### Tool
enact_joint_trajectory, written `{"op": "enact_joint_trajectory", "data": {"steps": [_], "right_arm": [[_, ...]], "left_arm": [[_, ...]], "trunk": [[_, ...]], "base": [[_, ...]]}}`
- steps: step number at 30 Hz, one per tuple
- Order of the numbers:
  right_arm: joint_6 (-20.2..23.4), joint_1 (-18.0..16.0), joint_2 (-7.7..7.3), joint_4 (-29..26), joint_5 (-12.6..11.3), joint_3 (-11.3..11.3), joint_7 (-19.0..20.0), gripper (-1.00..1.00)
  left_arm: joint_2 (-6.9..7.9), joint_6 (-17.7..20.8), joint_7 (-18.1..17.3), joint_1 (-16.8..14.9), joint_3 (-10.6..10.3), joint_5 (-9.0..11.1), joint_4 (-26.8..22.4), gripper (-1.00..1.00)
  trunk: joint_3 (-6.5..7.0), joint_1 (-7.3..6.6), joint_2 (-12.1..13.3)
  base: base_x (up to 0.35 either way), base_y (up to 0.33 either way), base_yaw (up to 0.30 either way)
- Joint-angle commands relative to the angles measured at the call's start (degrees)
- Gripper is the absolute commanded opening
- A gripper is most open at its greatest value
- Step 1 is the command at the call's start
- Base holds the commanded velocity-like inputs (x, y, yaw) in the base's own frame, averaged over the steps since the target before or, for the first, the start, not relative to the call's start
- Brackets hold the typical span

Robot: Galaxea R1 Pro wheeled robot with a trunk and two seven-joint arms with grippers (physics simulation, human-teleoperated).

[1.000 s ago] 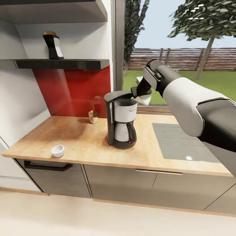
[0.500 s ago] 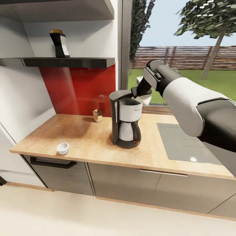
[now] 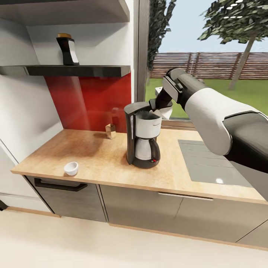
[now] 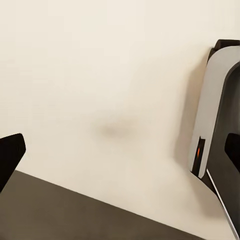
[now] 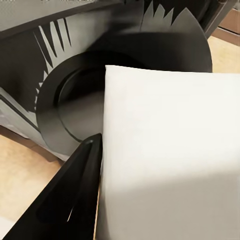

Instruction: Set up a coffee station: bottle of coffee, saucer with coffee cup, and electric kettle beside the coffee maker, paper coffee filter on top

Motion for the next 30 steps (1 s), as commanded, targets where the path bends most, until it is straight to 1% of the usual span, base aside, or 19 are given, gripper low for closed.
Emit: {"op": "enact_joint_trajectory", "data": {"steps": [1, 8, 10, 15, 21, 30], "right_arm": [[0.17, -0.06, 0.0, -0.02, 0.09, 0.44, 0.27, -1.0], [0.17, -0.06, 0.0, -0.2, 2.1, 1.27, 0.27, -1.0], [0.17, -0.06, 0.0, -0.29, 2.32, 1.35, 0.27, -1.0], [0.17, -0.06, 0.0, -0.38, 2.53, 1.35, 0.27, -1.0], [0.17, -0.06, 0.0, -0.33, 2.54, 1.34, 0.27, -1.0], [0.17, -0.06, 0.0, -0.24, 2.55, 1.34, 0.27, -1.0]], "left_arm": [[0.0, -0.19, 0.02, -0.04, 0.38, -0.1, 0.04, 1.0], [0.03, -0.19, 0.01, -0.04, 0.41, -0.1, 0.06, 1.0], [0.03, -0.19, 0.01, -0.04, 0.43, -0.1, 0.05, 1.0], [0.03, -0.19, 0.01, -0.04, 0.43, -0.1, 0.07, 1.0], [0.03, -0.19, 0.01, -0.04, 0.37, -0.11, 0.12, 1.0], [0.03, -0.19, 0.01, -0.04, 0.33, -0.1, 0.13, 1.0]], "trunk": [[-0.12, 0.03, -0.11], [-0.12, 0.03, -0.11], [-0.12, 0.03, -0.11], [-0.12, 0.03, -0.11], [-0.12, 0.03, -0.11], [-0.12, 0.03, -0.11]], "base": [[0.0, 0.0, 0.0], [0.0, 0.0, 0.0], [0.0, 0.0, 0.0], [0.0, 0.028, 0.0], [0.0, 0.157, 0.0], [0.0, 0.022, 0.0]]}}
